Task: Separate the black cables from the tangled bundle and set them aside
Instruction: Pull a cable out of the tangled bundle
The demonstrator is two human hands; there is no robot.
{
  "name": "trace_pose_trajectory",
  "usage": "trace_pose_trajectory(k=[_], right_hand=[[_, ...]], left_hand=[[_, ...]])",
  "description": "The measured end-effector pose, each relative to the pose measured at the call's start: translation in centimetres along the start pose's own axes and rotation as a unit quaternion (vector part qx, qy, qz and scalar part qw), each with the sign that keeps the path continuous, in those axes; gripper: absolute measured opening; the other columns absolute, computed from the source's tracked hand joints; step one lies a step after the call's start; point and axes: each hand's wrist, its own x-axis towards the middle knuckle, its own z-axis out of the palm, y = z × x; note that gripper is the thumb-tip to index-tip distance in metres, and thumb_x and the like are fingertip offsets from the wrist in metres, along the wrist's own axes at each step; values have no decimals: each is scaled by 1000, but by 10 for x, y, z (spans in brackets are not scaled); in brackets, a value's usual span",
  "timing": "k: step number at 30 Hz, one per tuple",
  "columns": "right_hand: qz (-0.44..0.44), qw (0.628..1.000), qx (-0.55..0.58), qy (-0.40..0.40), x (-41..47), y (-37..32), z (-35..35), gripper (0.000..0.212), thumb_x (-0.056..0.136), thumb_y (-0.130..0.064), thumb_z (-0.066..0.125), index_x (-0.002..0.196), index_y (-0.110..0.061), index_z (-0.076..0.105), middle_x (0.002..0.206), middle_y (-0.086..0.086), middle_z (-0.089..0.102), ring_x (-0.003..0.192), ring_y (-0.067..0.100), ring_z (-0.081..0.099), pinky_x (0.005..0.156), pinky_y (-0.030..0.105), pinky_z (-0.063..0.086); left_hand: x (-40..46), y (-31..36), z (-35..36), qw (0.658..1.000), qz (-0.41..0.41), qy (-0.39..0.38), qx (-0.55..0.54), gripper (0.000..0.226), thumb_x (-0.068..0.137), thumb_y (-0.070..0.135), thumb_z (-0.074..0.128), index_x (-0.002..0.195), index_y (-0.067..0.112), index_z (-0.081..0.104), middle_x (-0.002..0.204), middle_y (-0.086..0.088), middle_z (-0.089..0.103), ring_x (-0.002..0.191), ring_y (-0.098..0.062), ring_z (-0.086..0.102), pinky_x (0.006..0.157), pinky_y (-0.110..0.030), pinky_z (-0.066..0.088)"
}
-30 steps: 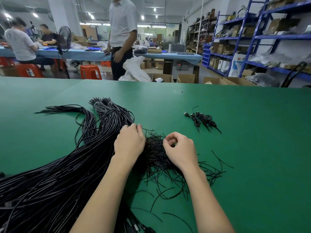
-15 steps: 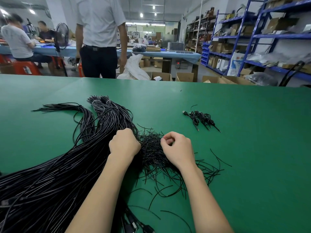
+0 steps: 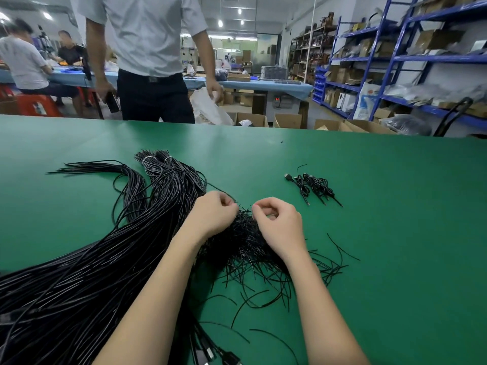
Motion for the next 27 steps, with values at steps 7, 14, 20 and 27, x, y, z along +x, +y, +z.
trace_pose_trajectory(k=[7,14,20,27], right_hand=[[66,969,133,-196,-3,-14,-6,16,94,-33,67,89,-20,75,78,-7,77,46,2,46,41,13,33],[111,956,225,-153,-4,-16,-4,30,101,-18,60,74,-15,73,67,-4,70,52,5,56,42,16,39],[195,892,407,8,4,-16,-13,22,104,-18,58,85,-9,66,61,-3,63,46,4,57,44,16,47],[182,933,272,-150,1,-13,-13,25,100,-38,63,100,-14,69,70,-5,71,47,6,54,42,16,38]], left_hand=[[-6,14,-4,972,33,-42,-229,9,85,19,74,76,16,74,65,9,69,52,-3,52,53,-16,41],[-8,16,3,983,15,-67,-169,23,93,41,65,80,21,64,66,8,60,57,-9,49,56,-25,37],[-10,12,-4,968,60,-224,-91,24,97,38,61,85,20,71,68,10,66,47,-6,40,43,-17,32],[-7,12,-5,974,32,-92,-205,14,95,15,60,83,11,67,68,2,67,43,-10,46,41,-19,38]])
